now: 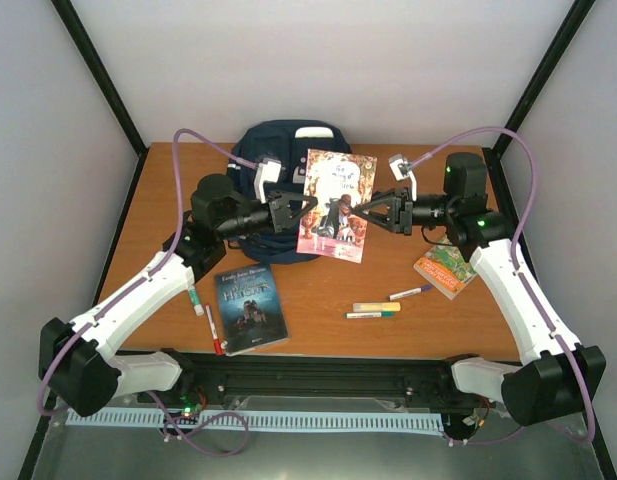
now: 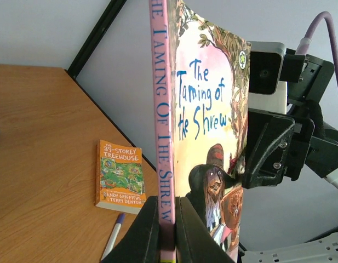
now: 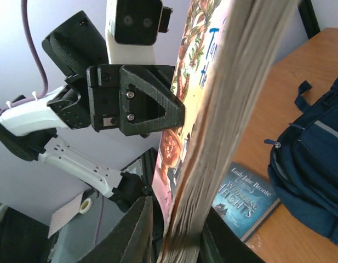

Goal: Pack the student bag
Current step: Pick up the book from the center of the board.

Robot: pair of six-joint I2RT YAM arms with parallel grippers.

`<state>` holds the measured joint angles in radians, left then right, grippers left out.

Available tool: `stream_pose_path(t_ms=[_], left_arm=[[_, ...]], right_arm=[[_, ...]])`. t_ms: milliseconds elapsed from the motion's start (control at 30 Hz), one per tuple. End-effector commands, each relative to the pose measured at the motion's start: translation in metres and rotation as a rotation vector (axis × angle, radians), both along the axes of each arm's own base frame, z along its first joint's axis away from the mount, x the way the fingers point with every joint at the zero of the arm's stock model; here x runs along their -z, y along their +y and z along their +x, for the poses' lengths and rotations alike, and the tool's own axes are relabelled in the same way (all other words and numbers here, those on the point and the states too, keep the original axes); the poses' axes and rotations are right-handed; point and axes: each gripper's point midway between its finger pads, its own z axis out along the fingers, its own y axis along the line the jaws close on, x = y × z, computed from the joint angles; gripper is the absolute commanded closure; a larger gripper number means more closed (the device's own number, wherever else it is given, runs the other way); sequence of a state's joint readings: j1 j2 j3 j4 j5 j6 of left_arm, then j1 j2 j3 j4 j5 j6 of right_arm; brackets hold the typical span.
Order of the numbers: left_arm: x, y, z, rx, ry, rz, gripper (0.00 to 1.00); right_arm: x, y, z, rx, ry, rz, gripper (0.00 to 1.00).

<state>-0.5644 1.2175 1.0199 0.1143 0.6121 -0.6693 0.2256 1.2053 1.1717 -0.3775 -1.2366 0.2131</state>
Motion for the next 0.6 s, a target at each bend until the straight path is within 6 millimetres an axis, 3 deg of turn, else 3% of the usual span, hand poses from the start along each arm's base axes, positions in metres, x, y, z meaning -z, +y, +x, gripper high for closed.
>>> stream_pose_path(t_ms=[0,67,133,267,333,433,567], left_arm=[[0.008,0.005,0.011,-0.048,-0.007,0.018,0.99],[0.01,0.005,0.012,-0.049,-0.005,0.021,0.99],[0.014,0.006,0.013,-0.058,0.001,0.04,0.91],[0.032,0.019,0.03,-0.17,0.034,0.144,0.43],[0.044,0.031,0.04,-0.239,0.064,0.192,0.3],[0.073,0.068,0.067,-0.387,0.178,0.252,0.22],[0.13,0.138,0.099,-0.631,0.425,0.359,0.21]], right_arm=[[-0.008,0.002,0.005,0.02,-0.026,0.015,0.82],[-0.003,0.002,0.01,0.033,-0.016,0.006,0.9],[0.002,0.002,0.015,0.05,-0.015,-0.01,0.96],[0.013,-0.007,0.032,0.151,-0.066,-0.08,0.97],[0.022,-0.015,0.041,0.209,-0.103,-0.125,0.97],[0.049,-0.028,0.05,0.268,-0.146,-0.202,0.97],[0.087,-0.048,0.051,0.315,-0.19,-0.29,0.97]])
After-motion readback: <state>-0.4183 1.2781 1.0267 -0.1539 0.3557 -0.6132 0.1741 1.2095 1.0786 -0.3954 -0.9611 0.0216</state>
